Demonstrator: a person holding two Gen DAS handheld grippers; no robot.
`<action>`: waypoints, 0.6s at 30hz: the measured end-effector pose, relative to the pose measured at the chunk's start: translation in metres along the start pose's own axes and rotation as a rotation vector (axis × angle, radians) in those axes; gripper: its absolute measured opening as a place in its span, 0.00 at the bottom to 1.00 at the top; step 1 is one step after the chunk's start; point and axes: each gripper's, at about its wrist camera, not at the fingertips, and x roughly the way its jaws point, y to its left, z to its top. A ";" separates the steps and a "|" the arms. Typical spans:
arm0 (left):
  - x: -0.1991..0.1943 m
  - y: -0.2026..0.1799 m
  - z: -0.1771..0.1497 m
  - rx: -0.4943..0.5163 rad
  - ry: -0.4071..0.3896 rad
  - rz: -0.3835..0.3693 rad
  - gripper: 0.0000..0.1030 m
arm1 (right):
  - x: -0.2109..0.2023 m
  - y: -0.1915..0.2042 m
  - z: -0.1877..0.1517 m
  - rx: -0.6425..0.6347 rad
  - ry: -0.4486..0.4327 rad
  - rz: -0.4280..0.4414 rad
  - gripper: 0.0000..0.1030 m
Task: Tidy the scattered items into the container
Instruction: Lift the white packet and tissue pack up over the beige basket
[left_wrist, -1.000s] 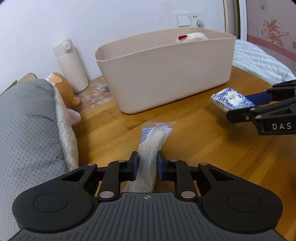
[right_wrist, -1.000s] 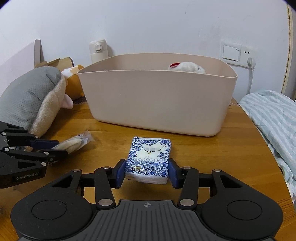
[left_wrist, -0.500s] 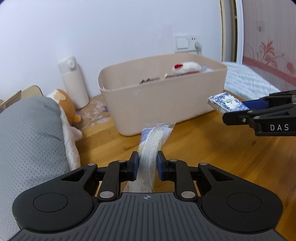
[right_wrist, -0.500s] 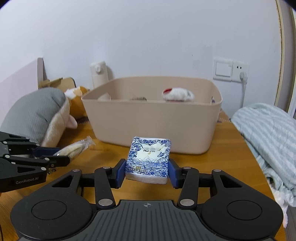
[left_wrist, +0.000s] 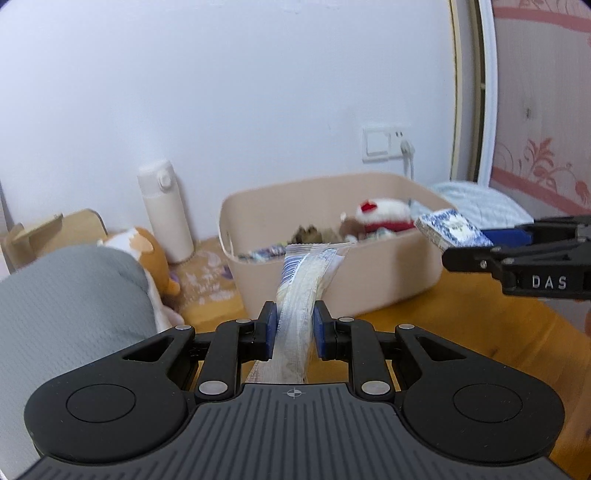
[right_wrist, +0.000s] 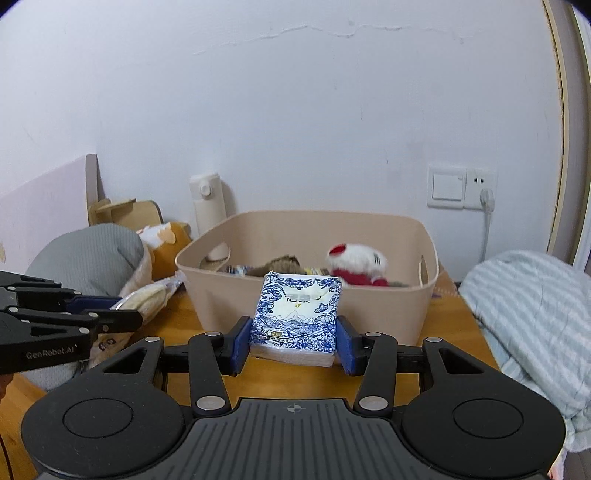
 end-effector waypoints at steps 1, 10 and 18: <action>0.000 0.001 0.004 -0.004 -0.007 0.000 0.20 | 0.000 -0.001 0.003 0.003 -0.005 0.000 0.43; 0.011 -0.004 0.037 -0.019 -0.065 -0.002 0.20 | 0.002 -0.013 0.031 0.014 -0.053 -0.023 0.43; 0.040 -0.010 0.063 -0.030 -0.080 -0.004 0.20 | 0.016 -0.030 0.057 0.016 -0.076 -0.056 0.43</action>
